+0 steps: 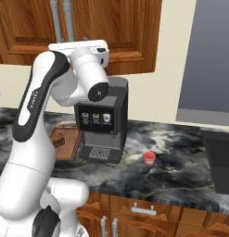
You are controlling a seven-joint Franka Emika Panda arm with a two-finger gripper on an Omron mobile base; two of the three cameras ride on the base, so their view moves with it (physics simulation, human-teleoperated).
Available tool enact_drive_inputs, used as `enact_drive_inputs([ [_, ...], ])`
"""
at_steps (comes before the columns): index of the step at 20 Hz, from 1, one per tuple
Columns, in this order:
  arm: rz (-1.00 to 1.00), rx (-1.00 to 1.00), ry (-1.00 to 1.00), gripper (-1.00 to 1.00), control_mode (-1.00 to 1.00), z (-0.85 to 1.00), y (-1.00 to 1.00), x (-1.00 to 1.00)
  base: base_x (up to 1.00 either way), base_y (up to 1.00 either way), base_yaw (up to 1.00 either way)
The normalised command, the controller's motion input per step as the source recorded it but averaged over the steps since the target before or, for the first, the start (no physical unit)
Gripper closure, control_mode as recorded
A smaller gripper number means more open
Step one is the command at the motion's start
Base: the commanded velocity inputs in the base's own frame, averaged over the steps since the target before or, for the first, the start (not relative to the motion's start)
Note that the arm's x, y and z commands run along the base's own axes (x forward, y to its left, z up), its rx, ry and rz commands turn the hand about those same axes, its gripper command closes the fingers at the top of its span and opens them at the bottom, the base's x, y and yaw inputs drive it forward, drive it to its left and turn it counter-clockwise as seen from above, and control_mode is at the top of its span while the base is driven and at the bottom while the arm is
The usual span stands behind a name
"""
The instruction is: Pick the bread, place it on the cutting board, pick the jam, place it on the counter, and close the cabinet.
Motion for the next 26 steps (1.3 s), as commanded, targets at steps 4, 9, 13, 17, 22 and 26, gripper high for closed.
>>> enact_drive_inputs([
  [4,-0.01,0.00,0.07,-1.00,-1.00,0.00,0.16,0.23,0.00,0.00,0.00],
  [9,-0.03,0.00,0.07,-1.00,-1.00,0.00,0.07,0.24,0.00,0.00,0.00],
  [13,-0.05,0.00,0.01,-1.00,-1.00,0.00,0.00,0.30,0.00,0.00,0.00],
  [17,-0.06,0.00,0.00,-1.00,-1.00,0.00,0.00,0.34,0.00,0.00,0.00],
  [22,-0.05,0.00,0.00,-1.00,-1.00,-0.01,0.00,0.33,0.00,0.00,0.00],
  [26,-0.04,0.00,0.00,-1.00,-1.00,-0.02,0.00,0.31,0.00,0.00,0.00],
])
